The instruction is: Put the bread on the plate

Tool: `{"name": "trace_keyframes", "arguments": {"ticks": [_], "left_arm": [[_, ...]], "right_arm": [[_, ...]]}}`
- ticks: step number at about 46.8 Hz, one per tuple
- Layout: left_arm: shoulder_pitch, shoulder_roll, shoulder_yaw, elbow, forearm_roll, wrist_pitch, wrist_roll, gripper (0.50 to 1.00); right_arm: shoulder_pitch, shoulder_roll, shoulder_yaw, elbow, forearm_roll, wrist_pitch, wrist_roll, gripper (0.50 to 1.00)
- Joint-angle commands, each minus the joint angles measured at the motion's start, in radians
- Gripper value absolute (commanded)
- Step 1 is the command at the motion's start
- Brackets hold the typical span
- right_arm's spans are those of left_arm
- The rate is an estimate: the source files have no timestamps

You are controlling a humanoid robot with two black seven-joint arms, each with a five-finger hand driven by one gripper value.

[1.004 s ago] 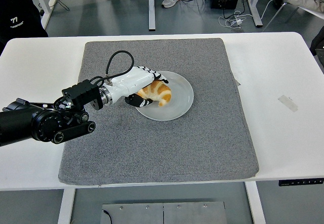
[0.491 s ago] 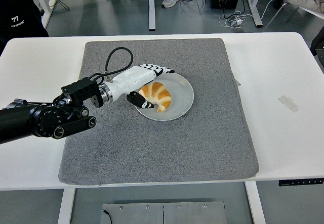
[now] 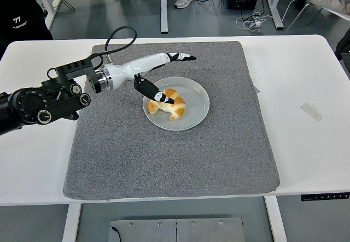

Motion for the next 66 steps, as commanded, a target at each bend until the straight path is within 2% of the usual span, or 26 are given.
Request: {"name": "trace_keyframes", "arguments": {"ticks": [1, 7, 14, 20, 31, 34, 39, 50, 58, 66], "left_arm": [[0.003, 0.032, -0.037, 0.002, -0.074, -0.038, 0.0, 0.963], [0.017, 0.088, -0.1, 0.002, -0.244, -0.051, 0.003, 0.965], [0.063, 0.114, -0.162, 0.003, -0.46, -0.051, 0.006, 0.968], [0.09, 0.114, -0.201, 0.012, -0.529, -0.051, 0.006, 0.969], [0.193, 0.102, -0.362, 0.022, -0.618, -0.051, 0.006, 0.972], [0.219, 0.086, -0.41, 0.048, -0.634, -0.053, 0.008, 0.974], [0.235, 0.017, -0.468, 0.127, -0.678, -0.061, 0.011, 0.98], [0.241, -0.112, -0.479, 0.337, -0.787, -0.16, 0.017, 0.983], [0.245, -0.125, -0.519, 0.387, -0.873, -0.186, 0.014, 0.984], [0.256, -0.13, -0.648, 0.416, -0.93, -0.19, 0.015, 0.984]], "right_arm": [[0.0, 0.0, 0.0, 0.0, 0.0, 0.0, 0.0, 1.0], [0.0, 0.0, 0.0, 0.0, 0.0, 0.0, 0.0, 1.0], [0.0, 0.0, 0.0, 0.0, 0.0, 0.0, 0.0, 1.0], [0.0, 0.0, 0.0, 0.0, 0.0, 0.0, 0.0, 1.0], [0.0, 0.0, 0.0, 0.0, 0.0, 0.0, 0.0, 1.0], [0.0, 0.0, 0.0, 0.0, 0.0, 0.0, 0.0, 1.0], [0.0, 0.0, 0.0, 0.0, 0.0, 0.0, 0.0, 1.0], [0.0, 0.0, 0.0, 0.0, 0.0, 0.0, 0.0, 1.0], [0.0, 0.0, 0.0, 0.0, 0.0, 0.0, 0.0, 1.0], [0.005, 0.0, 0.003, 0.015, 0.0, 0.003, 0.0, 1.0]]}}
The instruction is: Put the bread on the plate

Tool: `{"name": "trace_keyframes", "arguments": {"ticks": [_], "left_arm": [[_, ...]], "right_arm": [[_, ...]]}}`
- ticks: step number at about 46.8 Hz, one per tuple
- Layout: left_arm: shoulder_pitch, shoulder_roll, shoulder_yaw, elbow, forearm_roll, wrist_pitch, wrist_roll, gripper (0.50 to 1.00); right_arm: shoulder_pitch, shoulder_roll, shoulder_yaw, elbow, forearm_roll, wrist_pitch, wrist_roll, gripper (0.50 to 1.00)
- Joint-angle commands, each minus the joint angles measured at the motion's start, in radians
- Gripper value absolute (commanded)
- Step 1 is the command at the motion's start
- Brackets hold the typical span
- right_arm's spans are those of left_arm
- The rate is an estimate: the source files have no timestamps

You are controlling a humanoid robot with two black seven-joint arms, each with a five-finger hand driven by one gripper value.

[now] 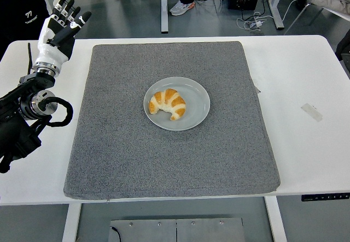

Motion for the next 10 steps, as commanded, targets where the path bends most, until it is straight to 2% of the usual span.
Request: {"name": "trace_keyframes", "arguments": {"ticks": [1, 10], "left_arm": [[0.009, -0.006, -0.056, 0.014, -0.017, -0.001, 0.002, 0.984], [0.011, -0.046, -0.106, 0.057, -0.02, -0.009, 0.008, 0.986]], "right_arm": [[0.0, 0.0, 0.001, 0.0, 0.0, 0.0, 0.0, 1.0], [0.005, 0.0, 0.004, -0.003, 0.002, 0.0, 0.0, 1.0]]}}
